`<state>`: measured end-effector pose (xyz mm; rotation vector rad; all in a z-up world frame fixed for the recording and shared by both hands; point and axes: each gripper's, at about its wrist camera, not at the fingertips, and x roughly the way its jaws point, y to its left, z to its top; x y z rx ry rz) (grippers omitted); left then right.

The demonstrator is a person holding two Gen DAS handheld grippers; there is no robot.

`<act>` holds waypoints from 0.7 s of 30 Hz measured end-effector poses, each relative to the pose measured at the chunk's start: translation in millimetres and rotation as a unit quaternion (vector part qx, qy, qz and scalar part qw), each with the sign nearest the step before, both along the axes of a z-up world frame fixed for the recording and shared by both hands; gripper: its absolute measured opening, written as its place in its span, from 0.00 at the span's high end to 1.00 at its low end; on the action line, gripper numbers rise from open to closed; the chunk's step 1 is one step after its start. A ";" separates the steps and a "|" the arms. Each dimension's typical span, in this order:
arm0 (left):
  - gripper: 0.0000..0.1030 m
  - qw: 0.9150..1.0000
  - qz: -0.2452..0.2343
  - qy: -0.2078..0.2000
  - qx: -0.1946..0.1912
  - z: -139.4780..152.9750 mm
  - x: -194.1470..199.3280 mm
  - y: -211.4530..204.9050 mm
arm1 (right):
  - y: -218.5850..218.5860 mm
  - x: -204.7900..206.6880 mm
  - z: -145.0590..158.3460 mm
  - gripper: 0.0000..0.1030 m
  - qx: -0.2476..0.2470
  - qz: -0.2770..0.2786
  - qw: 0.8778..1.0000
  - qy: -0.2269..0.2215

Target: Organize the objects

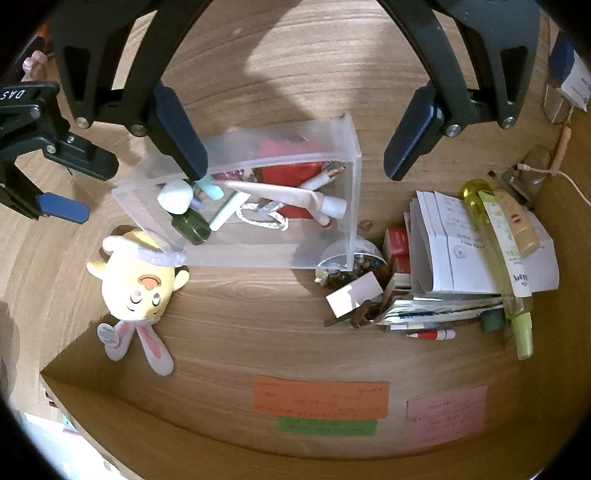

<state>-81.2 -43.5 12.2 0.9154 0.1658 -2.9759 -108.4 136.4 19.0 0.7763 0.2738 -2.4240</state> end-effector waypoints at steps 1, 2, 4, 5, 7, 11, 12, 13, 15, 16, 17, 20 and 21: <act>0.05 1.000 -0.001 0.001 0.000 -0.4 1.4 1.0 | 0.8 0.8 -0.4 0.17 -0.002 0.000 1.000 -0.001; 0.05 1.000 -0.001 0.001 0.000 -0.7 2.3 1.8 | 1.8 1.5 -0.7 0.17 -0.003 0.000 1.000 -0.001; 0.04 1.000 -0.003 0.001 -0.001 -1.2 3.8 4.0 | 3.7 1.9 -1.2 0.17 -0.006 -0.001 1.000 -0.003; 0.04 1.000 -0.004 0.001 -0.003 -1.3 4.2 4.8 | 4.1 2.0 -1.5 0.17 -0.007 -0.002 1.000 -0.004; 0.04 1.000 -0.006 0.001 -0.004 -1.2 4.7 6.1 | 5.5 1.3 -2.2 0.17 -0.010 -0.004 1.000 -0.007; 0.04 1.000 -0.010 0.000 -0.004 -1.0 5.8 7.7 | 9.4 -1.6 -4.0 0.17 -0.017 -0.006 1.000 -0.017; 0.04 1.000 -0.010 0.000 -0.005 -1.0 6.0 8.4 | 10.4 -2.5 -4.5 0.17 -0.019 -0.007 1.000 -0.019; 0.04 1.000 -0.011 0.001 -0.005 -0.8 6.1 9.0 | 11.2 -3.3 -4.9 0.17 -0.020 -0.008 1.000 -0.020; 0.04 1.000 -0.012 0.001 -0.004 -1.0 6.6 9.5 | 12.6 -4.9 -5.4 0.17 -0.022 -0.009 0.999 -0.023; 0.04 1.000 -0.013 0.000 -0.002 -1.1 6.9 9.6 | 12.9 -5.2 -5.8 0.17 -0.023 -0.010 0.999 -0.024; 0.04 1.000 -0.015 0.000 0.000 -1.1 7.2 9.7 | 13.2 -5.3 -6.2 0.17 -0.023 -0.010 0.999 -0.024; 0.03 1.000 -0.022 -0.002 0.003 -1.0 7.0 11.1 | 13.5 -5.8 -7.6 0.17 -0.019 -0.015 0.999 -0.023; 0.03 1.000 -0.023 -0.003 0.001 -1.1 6.6 11.8 | 13.8 -6.0 -8.1 0.17 -0.018 -0.015 0.999 -0.023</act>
